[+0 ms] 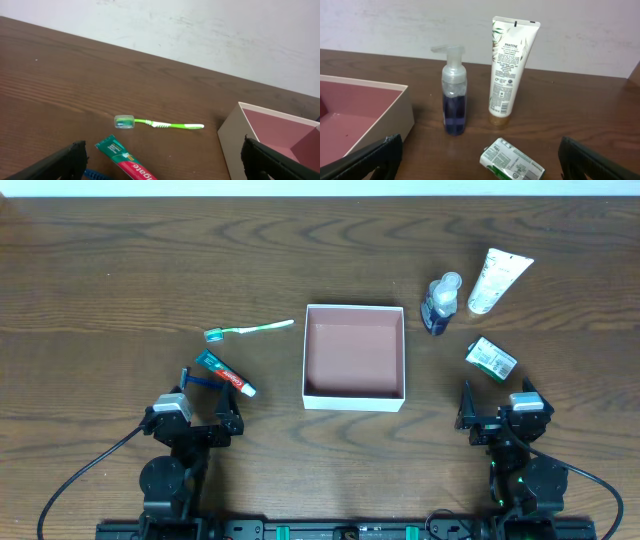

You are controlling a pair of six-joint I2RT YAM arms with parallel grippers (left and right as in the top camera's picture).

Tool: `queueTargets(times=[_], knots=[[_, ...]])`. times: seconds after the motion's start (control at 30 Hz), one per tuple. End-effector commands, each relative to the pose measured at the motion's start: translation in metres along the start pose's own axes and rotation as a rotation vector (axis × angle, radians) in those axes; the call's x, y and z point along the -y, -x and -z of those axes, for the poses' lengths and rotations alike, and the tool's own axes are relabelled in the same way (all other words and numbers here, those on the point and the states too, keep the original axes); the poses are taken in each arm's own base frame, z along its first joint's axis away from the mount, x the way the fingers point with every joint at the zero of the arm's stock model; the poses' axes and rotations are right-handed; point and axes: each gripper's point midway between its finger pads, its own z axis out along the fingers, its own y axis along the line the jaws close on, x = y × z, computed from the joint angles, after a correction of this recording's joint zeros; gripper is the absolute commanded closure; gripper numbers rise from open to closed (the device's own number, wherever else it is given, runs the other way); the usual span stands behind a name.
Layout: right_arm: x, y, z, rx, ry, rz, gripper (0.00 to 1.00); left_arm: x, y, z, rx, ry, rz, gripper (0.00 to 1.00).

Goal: Pack container

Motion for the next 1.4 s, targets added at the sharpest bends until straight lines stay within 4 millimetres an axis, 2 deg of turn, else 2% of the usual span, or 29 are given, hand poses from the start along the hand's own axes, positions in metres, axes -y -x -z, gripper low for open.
queueTargets(times=[0.0, 1.0, 1.23, 1.3, 1.37], knots=[[0.004, -0.002, 0.0, 0.002, -0.021, 0.011, 0.01, -0.004, -0.015, -0.003, -0.035, 0.004, -0.016, 0.02], [0.004, -0.002, 0.0, 0.003, -0.02, 0.011, 0.01, -0.004, -0.015, -0.003, -0.035, 0.004, -0.016, 0.02], [0.0, -0.001, 0.0, 0.004, 0.003, -0.044, 0.01, -0.004, -0.015, -0.003, -0.035, 0.004, -0.016, 0.02], [-0.006, -0.001, 0.0, 0.005, 0.04, -0.095, 0.01, -0.004, -0.015, -0.003, -0.035, 0.004, -0.016, 0.02], [-0.022, 0.002, 0.002, 0.01, 0.132, -0.096, 0.01, -0.004, -0.015, -0.003, -0.035, 0.004, -0.016, 0.02]])
